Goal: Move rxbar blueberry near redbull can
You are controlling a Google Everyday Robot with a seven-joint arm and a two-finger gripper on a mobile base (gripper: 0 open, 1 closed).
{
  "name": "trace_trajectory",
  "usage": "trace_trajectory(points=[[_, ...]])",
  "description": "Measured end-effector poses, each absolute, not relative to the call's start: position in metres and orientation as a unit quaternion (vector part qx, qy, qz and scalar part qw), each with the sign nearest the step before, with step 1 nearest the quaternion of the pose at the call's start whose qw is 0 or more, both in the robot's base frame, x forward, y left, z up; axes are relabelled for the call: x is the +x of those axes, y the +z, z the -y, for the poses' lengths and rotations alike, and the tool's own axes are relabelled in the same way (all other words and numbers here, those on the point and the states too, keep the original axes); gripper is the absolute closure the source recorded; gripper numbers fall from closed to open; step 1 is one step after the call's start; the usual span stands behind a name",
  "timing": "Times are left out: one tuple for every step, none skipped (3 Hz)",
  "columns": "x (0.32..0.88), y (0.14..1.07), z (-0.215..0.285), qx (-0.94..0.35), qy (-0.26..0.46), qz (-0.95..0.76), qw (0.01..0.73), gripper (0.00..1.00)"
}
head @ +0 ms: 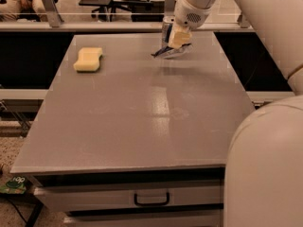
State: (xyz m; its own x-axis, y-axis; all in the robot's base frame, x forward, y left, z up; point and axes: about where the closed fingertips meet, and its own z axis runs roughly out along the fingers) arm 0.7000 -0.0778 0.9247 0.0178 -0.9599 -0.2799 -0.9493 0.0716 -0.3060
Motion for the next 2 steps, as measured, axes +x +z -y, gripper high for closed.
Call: trace_trajectory(points=[[0.7063,0.9158,0.0914,-0.682,-0.019,-0.701,0.209,0.61],[0.7124,0.9064,0.1002,-0.682,-0.020,-0.702,0.204,0.39]])
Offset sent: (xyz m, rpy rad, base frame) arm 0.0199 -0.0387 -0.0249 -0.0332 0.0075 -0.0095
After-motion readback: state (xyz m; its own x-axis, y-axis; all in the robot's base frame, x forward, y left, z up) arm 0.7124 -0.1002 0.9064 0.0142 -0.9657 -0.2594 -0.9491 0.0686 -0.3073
